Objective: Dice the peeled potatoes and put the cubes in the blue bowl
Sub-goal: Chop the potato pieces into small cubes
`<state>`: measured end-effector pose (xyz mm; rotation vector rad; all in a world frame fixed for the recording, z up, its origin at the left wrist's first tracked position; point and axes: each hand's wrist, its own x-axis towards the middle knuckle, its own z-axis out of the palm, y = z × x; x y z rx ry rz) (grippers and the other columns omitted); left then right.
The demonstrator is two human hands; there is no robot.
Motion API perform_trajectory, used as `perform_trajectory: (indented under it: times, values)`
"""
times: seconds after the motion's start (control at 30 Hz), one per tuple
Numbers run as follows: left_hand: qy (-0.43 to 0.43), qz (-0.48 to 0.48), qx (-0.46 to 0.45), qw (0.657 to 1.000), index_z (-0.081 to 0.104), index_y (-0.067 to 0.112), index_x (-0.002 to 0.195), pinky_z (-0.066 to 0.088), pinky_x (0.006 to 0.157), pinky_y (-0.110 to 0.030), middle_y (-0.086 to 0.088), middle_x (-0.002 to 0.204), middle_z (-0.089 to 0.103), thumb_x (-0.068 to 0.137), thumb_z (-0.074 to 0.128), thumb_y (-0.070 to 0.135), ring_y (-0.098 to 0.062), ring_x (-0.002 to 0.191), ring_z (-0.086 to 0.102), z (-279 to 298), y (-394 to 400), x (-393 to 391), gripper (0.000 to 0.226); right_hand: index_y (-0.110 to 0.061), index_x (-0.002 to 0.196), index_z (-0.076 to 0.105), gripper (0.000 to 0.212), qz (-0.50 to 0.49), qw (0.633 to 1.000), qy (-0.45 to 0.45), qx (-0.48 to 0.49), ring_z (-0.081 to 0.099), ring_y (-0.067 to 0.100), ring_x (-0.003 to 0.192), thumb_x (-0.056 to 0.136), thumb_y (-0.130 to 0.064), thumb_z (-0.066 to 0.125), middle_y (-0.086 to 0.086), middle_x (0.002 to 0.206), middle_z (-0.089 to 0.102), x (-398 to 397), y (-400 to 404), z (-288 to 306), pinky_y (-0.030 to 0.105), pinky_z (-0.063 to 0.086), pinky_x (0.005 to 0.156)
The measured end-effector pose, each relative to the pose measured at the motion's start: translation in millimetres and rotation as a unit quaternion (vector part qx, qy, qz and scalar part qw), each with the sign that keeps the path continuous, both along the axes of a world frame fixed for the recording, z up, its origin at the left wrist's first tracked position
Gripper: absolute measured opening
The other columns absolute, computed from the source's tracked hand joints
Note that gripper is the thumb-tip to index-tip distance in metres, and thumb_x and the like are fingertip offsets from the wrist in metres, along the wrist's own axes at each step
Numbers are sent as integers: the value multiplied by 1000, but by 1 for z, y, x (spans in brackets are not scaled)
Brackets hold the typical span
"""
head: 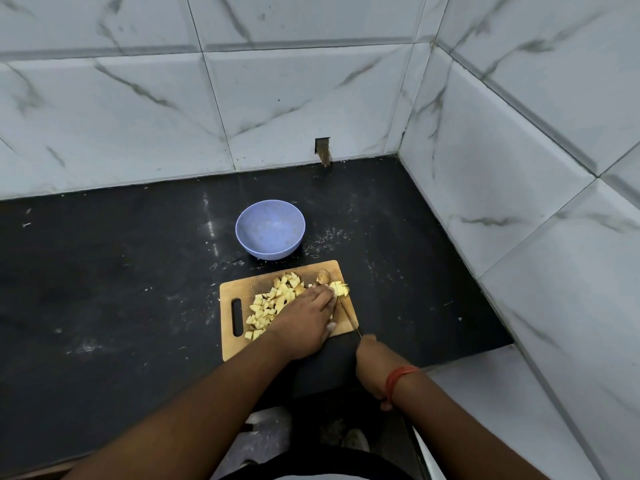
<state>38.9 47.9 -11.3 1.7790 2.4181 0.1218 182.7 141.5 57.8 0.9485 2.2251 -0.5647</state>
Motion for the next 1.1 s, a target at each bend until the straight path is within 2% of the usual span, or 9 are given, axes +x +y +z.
perform_trajectory:
  times: [0.03, 0.13, 0.3, 0.43, 0.57, 0.77, 0.9, 0.97, 1.1]
  values:
    - [-3, 3, -3, 1000, 25, 6, 157, 7, 126, -36, -9, 164, 22, 106, 36, 41, -25, 153, 14, 1, -2, 0, 63, -1, 132, 40, 38, -8, 1000, 3, -5, 59, 33, 111, 96, -11, 46, 18, 125, 57, 1, -1, 1, 40, 50, 83]
    - [-10, 21, 3, 1000, 25, 7, 158, 6, 127, -36, -7, 164, 21, 106, 34, 44, -24, 154, 11, 1, -8, -1, 63, -5, 124, 37, 30, -61, 997, 33, -15, 63, 32, 102, 95, -3, 45, 18, 122, 57, 0, 1, 4, 38, 53, 62]
    - [-5, 26, -4, 1000, 34, 9, 155, 12, 126, -39, -5, 160, 29, 105, 35, 47, -24, 152, 16, 0, -6, -3, 63, -1, 130, 34, 36, -27, 997, 67, 17, 63, 30, 108, 95, -2, 41, 18, 124, 59, -16, -5, 3, 33, 47, 73]
    - [-1, 26, -6, 1000, 35, 10, 155, 9, 126, -40, -4, 160, 31, 105, 34, 46, -23, 152, 17, -1, -6, -3, 61, -2, 128, 36, 34, -32, 997, 66, 17, 63, 29, 107, 94, -1, 41, 19, 123, 60, -25, -4, 1, 31, 43, 72]
    - [1, 28, 1, 1000, 35, 11, 155, 8, 126, -39, -3, 158, 35, 105, 33, 46, -23, 152, 19, -1, -5, -4, 61, -2, 131, 34, 37, -36, 998, 59, 14, 62, 30, 108, 94, 1, 42, 19, 124, 59, -25, -3, 2, 34, 47, 73]
    - [2, 20, 4, 1000, 34, 10, 155, 7, 126, -40, -4, 158, 35, 106, 32, 45, -23, 151, 19, -1, -6, -5, 60, -4, 131, 34, 40, -39, 998, 44, 16, 61, 31, 108, 93, 1, 45, 19, 124, 58, -26, -5, -1, 34, 44, 71]
    - [6, 17, 13, 1000, 37, 10, 153, 8, 126, -40, -4, 156, 38, 105, 33, 44, -24, 150, 22, -3, -6, -6, 59, -2, 135, 31, 47, -37, 999, 21, 31, 62, 27, 109, 93, -3, 52, 17, 124, 59, -31, -7, -6, 31, 41, 72]
    - [8, 17, 17, 1000, 39, 10, 152, 10, 126, -40, -4, 155, 39, 105, 34, 44, -24, 149, 24, -4, -6, -5, 59, -1, 138, 27, 51, -41, 999, 7, 29, 61, 28, 112, 94, -6, 52, 16, 125, 58, -34, -7, -5, 33, 44, 77]
    - [4, 21, 21, 1000, 38, 9, 152, 11, 126, -41, -4, 154, 39, 105, 36, 43, -24, 149, 23, -5, -6, -4, 58, -1, 142, 31, 46, 20, 998, 49, 21, 54, 35, 118, 99, -13, 42, 19, 132, 52, -37, -6, 3, 41, 45, 94]
